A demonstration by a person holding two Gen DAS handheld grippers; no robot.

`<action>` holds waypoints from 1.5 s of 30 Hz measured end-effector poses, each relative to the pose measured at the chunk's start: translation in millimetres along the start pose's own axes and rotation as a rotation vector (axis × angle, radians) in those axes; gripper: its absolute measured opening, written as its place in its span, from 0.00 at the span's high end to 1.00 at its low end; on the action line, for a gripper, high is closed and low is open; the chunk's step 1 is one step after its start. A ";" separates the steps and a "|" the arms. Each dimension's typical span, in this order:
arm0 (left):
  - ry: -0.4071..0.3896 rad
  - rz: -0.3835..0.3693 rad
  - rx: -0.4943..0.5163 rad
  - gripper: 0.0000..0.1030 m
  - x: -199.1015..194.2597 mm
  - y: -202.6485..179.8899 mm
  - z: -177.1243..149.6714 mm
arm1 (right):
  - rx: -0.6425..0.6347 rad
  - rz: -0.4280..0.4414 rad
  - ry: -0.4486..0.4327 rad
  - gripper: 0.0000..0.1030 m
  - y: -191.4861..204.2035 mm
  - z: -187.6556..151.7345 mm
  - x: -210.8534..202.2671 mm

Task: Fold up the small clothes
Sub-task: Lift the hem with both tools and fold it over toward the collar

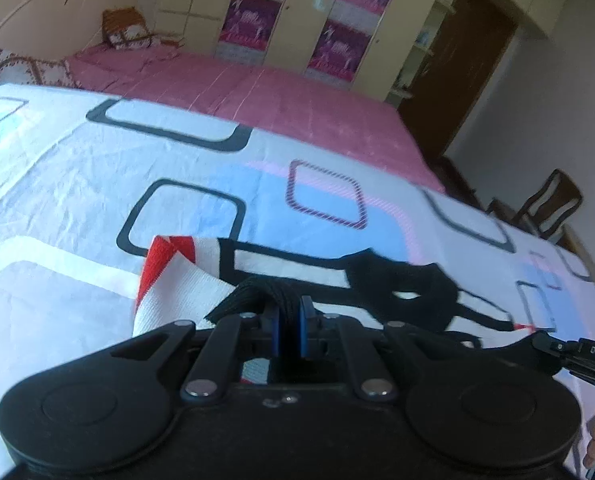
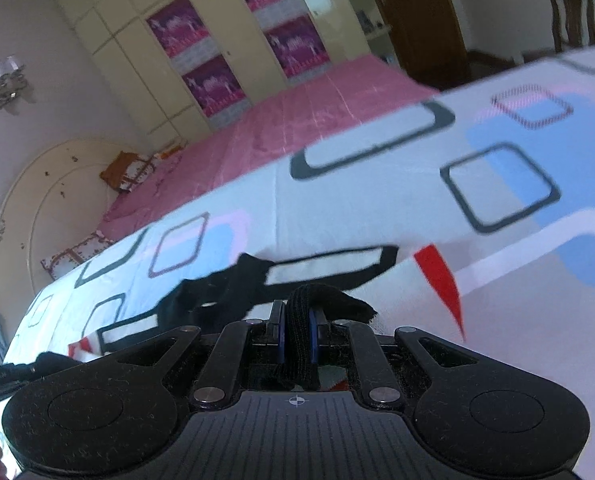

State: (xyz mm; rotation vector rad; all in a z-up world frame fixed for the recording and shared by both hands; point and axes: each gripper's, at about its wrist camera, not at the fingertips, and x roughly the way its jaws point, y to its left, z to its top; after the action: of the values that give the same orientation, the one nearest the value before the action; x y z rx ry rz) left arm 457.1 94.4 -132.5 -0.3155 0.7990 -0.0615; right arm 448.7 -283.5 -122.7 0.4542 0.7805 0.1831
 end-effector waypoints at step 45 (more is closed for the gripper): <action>0.001 0.043 0.251 0.94 33.6 5.3 -11.8 | -0.233 -0.006 0.067 0.92 -13.4 5.7 55.5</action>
State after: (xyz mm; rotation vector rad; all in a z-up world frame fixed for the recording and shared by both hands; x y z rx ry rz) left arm 471.8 90.6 -165.1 -0.0607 0.7894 -0.1207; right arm 491.5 -279.3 -160.6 0.2264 0.8153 0.2819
